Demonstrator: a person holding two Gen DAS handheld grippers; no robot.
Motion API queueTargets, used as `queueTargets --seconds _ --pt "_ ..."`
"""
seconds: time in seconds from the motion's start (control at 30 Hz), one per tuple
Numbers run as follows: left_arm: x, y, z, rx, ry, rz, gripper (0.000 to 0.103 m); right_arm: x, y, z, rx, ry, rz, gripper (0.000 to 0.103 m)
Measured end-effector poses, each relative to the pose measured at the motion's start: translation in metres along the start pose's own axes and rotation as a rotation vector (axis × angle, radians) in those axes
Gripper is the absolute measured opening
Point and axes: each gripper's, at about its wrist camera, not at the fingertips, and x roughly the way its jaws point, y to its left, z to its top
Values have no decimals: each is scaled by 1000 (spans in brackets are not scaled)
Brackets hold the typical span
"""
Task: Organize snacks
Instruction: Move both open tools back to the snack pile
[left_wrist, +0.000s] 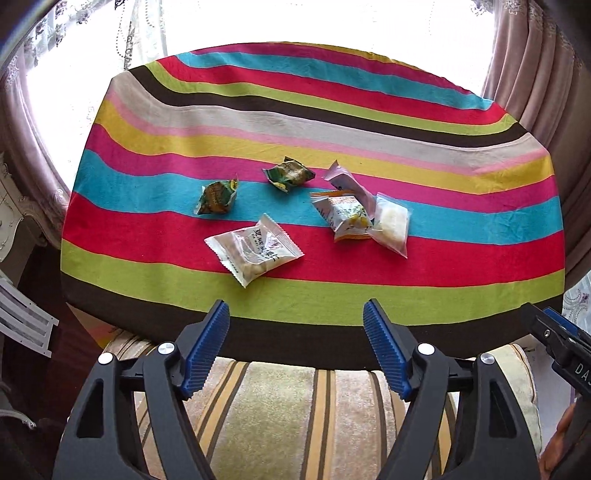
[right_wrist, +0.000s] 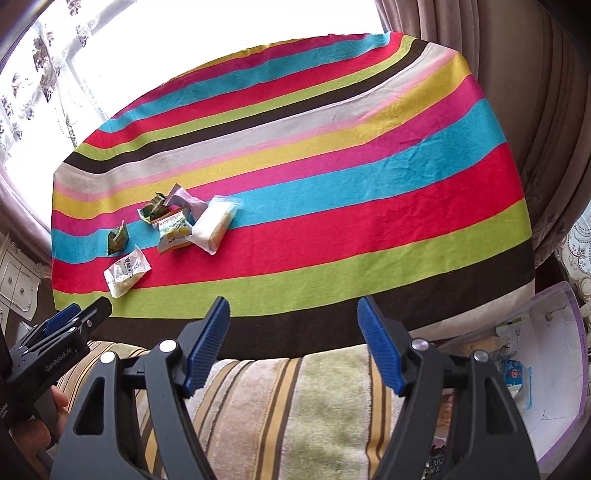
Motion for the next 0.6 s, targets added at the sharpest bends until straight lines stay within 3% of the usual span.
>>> queueTargets --seconds 0.2,0.47,0.6 --pt "8 33 3 -58 17 18 76 14 26 -2 -44 11 -1 74" --pt "29 87 8 -168 65 -57 82 33 49 6 -88 30 -16 76" --pt "40 103 13 -172 71 -106 82 46 56 12 -90 54 -2 76"
